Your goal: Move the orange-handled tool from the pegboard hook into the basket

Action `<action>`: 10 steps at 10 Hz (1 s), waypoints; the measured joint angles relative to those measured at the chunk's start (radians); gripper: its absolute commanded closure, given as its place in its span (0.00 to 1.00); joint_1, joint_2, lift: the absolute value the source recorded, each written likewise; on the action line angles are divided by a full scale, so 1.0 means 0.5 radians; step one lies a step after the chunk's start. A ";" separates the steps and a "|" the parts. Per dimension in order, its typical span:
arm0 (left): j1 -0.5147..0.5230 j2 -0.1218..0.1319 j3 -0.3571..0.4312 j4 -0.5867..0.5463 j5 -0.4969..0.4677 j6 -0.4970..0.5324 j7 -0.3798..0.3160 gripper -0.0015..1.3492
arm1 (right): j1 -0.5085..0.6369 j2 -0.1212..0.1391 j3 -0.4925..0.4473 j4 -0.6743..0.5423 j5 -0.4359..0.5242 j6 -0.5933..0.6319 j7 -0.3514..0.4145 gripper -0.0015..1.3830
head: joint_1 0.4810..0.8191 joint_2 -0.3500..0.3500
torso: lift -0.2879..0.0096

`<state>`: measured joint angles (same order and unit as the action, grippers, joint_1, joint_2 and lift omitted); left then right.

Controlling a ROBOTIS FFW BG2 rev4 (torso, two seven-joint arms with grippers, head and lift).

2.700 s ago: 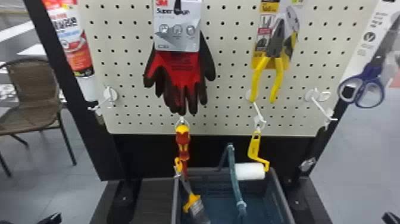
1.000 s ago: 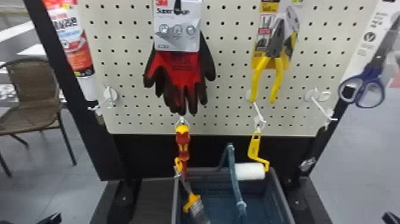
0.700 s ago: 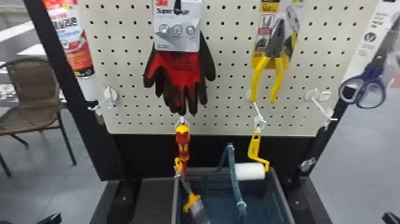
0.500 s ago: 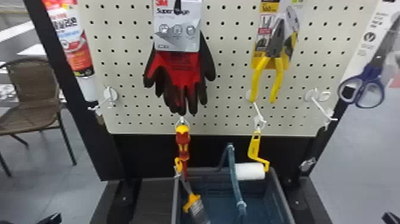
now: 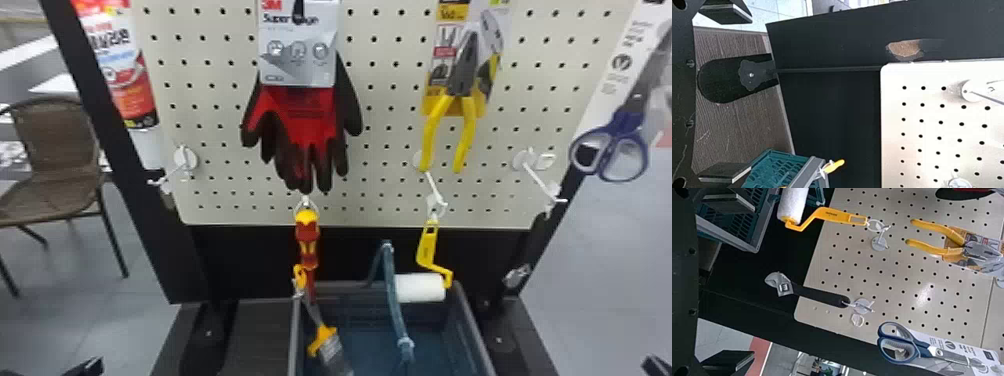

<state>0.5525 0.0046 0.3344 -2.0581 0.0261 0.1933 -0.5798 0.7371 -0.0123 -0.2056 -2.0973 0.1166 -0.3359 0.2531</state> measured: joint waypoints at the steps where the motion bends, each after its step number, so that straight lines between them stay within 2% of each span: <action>1: 0.000 0.000 0.000 0.000 0.000 0.000 0.000 0.00 | 0.000 0.000 0.000 0.000 0.000 0.000 0.000 0.00 | 0.20 0.50 | 0.63; 10: 0.000 0.000 0.000 0.000 0.000 0.000 0.000 0.00 | 0.000 0.000 0.000 0.000 0.000 0.000 0.000 0.00 | 0.20 0.50 | 0.63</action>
<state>0.5525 0.0046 0.3344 -2.0581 0.0261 0.1933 -0.5798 0.7371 -0.0123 -0.2056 -2.0973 0.1166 -0.3359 0.2531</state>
